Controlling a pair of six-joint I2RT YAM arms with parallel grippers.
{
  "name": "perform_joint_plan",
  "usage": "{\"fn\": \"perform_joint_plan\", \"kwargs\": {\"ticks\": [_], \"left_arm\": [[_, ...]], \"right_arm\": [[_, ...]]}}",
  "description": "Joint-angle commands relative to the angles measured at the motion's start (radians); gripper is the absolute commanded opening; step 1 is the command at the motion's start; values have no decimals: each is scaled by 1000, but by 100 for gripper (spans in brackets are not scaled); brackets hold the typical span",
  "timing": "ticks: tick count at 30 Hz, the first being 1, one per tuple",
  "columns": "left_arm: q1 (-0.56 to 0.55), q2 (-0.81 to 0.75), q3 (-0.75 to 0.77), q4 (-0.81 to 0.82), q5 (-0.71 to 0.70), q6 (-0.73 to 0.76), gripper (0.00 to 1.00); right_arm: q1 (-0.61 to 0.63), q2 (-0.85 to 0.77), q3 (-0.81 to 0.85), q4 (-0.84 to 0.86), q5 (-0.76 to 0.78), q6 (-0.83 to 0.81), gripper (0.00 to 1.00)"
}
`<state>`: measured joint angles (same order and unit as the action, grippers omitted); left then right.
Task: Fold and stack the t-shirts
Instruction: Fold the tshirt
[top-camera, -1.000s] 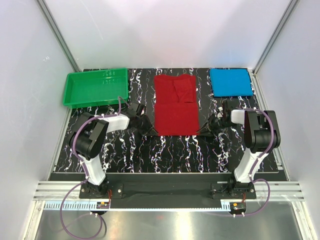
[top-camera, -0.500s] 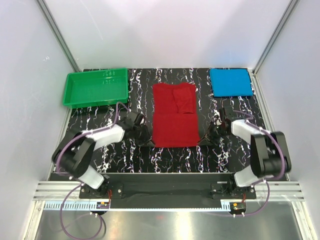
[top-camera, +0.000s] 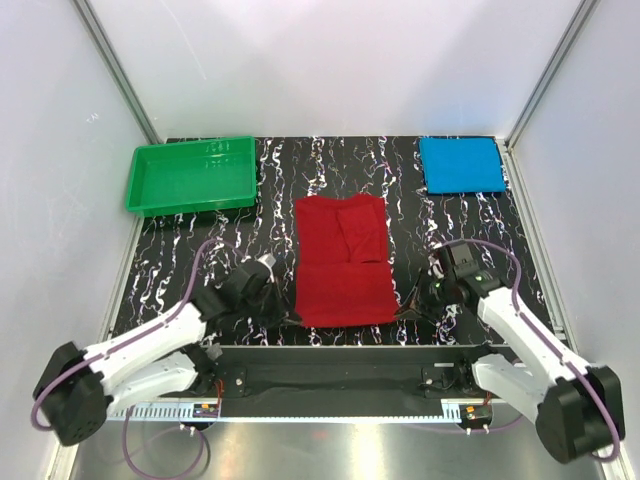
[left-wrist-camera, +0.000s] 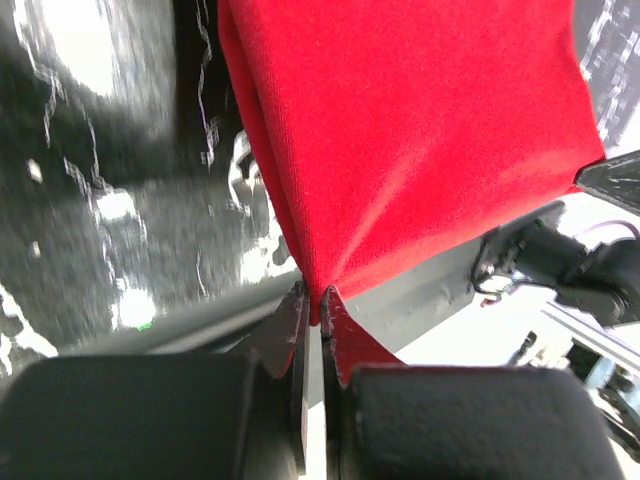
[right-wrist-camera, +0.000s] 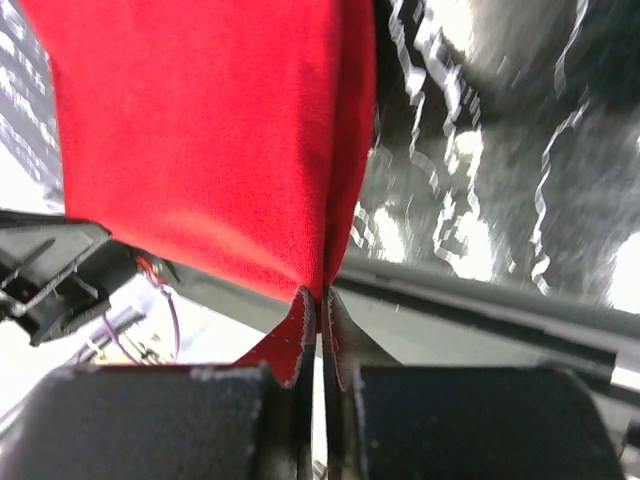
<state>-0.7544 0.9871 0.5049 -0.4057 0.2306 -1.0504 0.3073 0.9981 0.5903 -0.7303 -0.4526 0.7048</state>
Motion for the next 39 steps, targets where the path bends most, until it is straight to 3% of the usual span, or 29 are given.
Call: {"fn": "perform_joint_plan", "kwargs": {"ticks": [1,11,14,18,24,37,39], "left_arm": [[-43,-118,-46,-64,-45,-94,0],[-148,-206,-13,-120,-28,-191,0],[-143,-185,78,-195,-49,-162,0],[-21,-104,260,-289,-5,-38,0],[211,112,407,-234,174,96,0],[423,620,816,-163,341,242,1],[443,721,904,-165,343,257,10]], "right_arm": [[44,-90,-18,-121,28,59,0],[105,-250,8,-277,11,113,0],[105,-208,136,-303,26,88,0],[105,-51,326,-342,58,33,0],[89,195,545,-305,58,-40,0],[-131,674,884,-227,-129,-185,0],[-169,776,976,-222,-161,-211,1]]}}
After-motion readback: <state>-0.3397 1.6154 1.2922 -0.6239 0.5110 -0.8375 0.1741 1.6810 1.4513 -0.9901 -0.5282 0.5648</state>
